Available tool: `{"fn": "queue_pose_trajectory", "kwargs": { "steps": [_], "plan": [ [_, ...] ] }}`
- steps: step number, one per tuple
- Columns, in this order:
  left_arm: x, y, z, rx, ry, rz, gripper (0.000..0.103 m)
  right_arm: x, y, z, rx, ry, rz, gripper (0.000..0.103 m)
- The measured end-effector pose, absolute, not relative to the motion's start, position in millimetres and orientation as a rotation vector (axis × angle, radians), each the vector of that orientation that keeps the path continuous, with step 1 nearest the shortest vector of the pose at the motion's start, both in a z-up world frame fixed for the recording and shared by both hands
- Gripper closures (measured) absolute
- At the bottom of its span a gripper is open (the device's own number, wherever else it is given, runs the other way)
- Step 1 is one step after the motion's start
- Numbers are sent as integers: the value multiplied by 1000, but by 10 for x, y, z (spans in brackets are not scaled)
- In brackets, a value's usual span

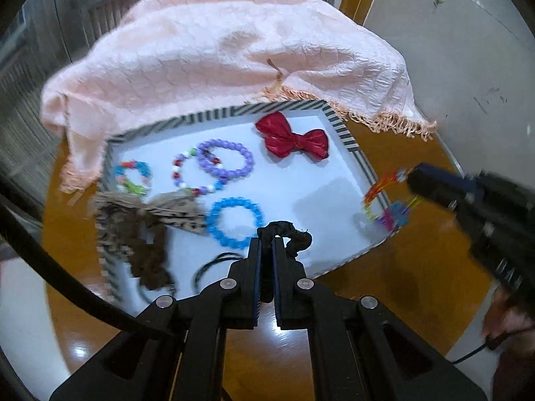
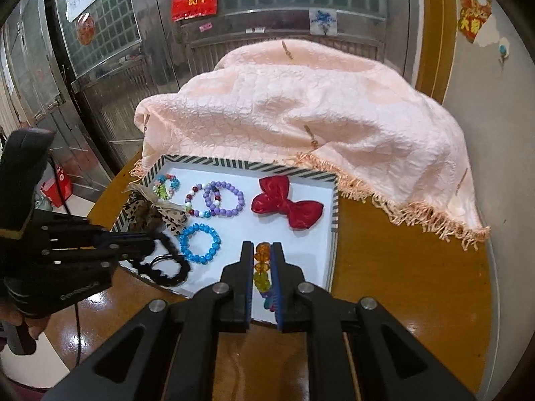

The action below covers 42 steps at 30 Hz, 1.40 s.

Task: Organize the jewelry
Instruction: 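Carry scrunchie and amber bracelet into the tray and open both tools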

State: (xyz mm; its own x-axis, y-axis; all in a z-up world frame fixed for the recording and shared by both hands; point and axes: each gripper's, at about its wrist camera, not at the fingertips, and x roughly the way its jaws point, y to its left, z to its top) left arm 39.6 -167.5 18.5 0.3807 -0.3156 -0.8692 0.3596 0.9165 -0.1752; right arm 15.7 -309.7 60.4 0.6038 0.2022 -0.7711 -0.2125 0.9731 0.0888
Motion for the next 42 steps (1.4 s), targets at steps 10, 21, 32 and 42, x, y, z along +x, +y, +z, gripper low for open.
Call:
{"fn": "queue_pose_trajectory", "kwargs": {
  "steps": [10,21,32,42],
  "plan": [
    [782,-1926,-261,-40,1216,-423,96,657,-3285,-24,24,1023,223,93],
    [1056,-1901,-543,-12,1261,-282,92,1087,-3367,-406,-1,1070,186,93],
    [911,-1836,-482,16,1242,-257,80,897,-3360,-231,34,1007,151,63],
    [534,-1618,-128,21,1145,-213,80,407,-3234,113,95,915,113,41]
  ]
}}
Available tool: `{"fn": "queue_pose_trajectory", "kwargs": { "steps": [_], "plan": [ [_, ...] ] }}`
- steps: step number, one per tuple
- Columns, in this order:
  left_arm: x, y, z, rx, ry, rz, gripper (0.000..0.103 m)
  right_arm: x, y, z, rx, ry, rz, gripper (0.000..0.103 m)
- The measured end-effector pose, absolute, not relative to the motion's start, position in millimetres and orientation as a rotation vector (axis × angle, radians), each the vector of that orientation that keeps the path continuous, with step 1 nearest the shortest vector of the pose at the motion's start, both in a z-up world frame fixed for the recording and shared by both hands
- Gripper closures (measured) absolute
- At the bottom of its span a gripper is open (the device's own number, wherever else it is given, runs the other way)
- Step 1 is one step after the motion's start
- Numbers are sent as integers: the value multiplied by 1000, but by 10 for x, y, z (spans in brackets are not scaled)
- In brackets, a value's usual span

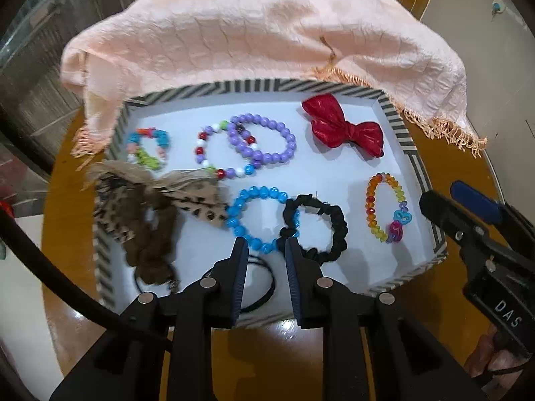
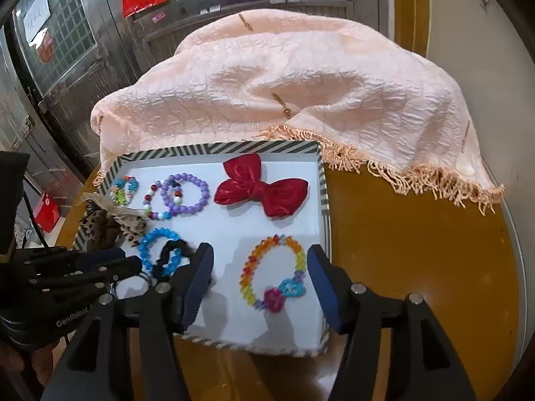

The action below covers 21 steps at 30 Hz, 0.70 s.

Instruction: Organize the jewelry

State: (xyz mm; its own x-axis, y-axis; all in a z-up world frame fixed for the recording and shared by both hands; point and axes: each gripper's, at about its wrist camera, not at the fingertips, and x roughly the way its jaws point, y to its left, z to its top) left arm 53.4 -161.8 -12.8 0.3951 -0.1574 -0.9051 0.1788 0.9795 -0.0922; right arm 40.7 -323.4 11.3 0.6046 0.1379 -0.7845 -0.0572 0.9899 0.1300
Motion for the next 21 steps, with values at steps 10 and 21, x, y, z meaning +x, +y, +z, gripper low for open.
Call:
{"fn": "queue_pose_trajectory", "kwargs": {
  "steps": [10,21],
  "plan": [
    [194,-1317,171,37,1039,-153,80,40,-2887,288,97,855,103,34],
    [-25,-1033,393,33,955,-95,80,-122,-2613,433,78,811,121,28]
  ]
}}
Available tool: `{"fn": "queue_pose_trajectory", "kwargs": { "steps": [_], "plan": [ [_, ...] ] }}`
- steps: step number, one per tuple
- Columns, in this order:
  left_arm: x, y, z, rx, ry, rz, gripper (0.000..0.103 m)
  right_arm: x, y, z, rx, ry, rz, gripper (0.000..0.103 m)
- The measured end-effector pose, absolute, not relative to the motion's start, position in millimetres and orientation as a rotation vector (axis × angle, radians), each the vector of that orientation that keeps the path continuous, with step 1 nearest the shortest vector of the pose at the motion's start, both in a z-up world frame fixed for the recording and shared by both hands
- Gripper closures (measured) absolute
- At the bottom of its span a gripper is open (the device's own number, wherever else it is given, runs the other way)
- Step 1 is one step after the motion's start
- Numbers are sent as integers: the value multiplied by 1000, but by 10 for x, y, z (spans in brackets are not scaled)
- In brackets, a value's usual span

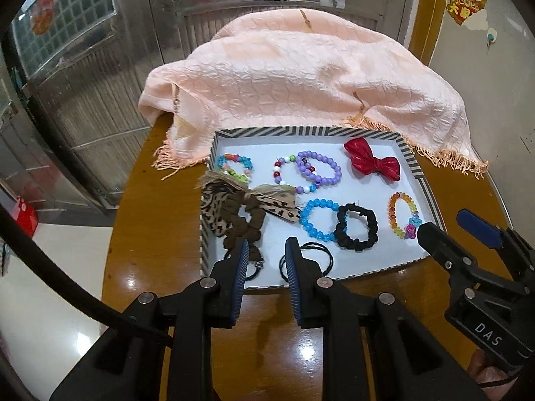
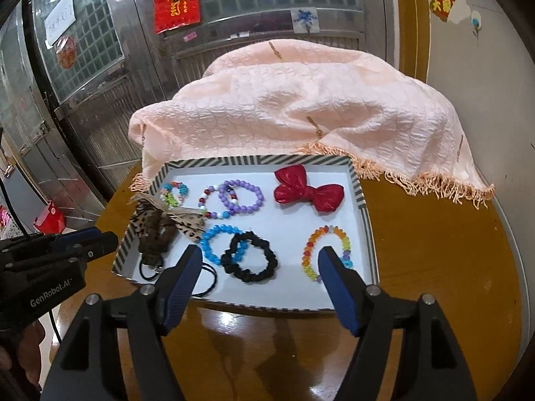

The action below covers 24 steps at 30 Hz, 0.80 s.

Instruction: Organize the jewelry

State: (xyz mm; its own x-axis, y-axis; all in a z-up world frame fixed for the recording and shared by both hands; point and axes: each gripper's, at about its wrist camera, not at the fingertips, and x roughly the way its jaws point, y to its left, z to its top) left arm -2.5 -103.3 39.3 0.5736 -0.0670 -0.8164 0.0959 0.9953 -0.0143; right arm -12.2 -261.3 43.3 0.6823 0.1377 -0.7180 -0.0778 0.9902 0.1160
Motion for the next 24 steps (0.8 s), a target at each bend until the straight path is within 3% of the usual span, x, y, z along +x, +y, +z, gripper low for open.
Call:
{"fn": "queue_pose_trajectory", "kwargs": {
  "steps": [24],
  "plan": [
    [-90,-995,487,34,915,-87,80,-151,-2567,463,72,817,118,25]
  ]
}}
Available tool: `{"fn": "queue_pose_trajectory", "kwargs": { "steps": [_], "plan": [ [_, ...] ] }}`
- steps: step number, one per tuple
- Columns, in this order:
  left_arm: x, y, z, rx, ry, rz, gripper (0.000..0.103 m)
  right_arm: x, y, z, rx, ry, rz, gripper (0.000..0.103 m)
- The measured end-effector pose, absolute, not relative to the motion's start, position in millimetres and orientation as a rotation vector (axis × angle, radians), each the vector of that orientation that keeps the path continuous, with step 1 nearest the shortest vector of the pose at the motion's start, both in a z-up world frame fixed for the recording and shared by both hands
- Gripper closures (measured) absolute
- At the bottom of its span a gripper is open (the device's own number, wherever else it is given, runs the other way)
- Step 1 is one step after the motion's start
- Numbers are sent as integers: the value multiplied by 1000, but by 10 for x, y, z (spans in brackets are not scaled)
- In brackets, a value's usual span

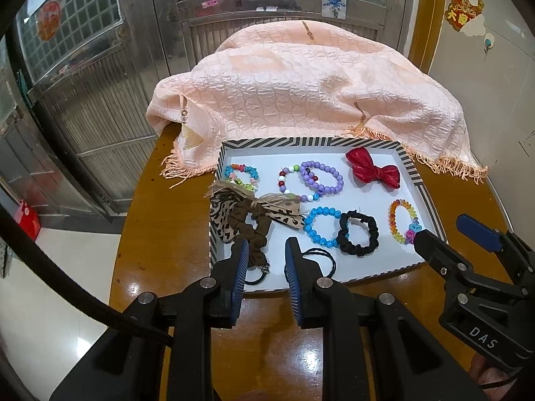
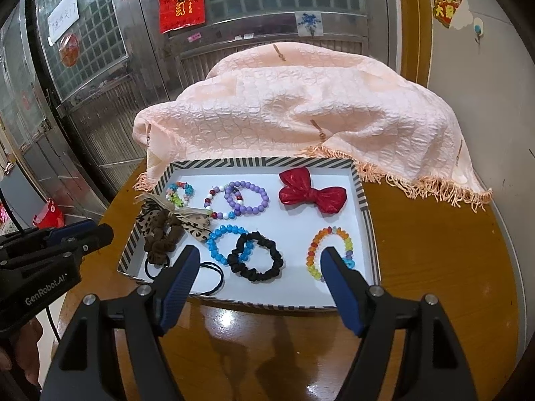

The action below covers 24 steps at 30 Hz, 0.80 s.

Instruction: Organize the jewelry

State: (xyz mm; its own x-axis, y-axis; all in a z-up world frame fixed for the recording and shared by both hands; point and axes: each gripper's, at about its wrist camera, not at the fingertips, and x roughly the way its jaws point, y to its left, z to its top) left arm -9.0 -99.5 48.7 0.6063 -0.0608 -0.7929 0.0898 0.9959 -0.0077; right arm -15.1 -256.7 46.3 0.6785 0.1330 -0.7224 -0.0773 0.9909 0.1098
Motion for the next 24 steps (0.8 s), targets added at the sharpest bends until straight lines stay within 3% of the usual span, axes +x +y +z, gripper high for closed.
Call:
{"fn": "queue_pose_trajectory", "kwargs": {
  "steps": [24],
  "plan": [
    [-34,-1006,433,26,934,-91,80,-76,-2534,418,63,844,134,25]
  ]
}}
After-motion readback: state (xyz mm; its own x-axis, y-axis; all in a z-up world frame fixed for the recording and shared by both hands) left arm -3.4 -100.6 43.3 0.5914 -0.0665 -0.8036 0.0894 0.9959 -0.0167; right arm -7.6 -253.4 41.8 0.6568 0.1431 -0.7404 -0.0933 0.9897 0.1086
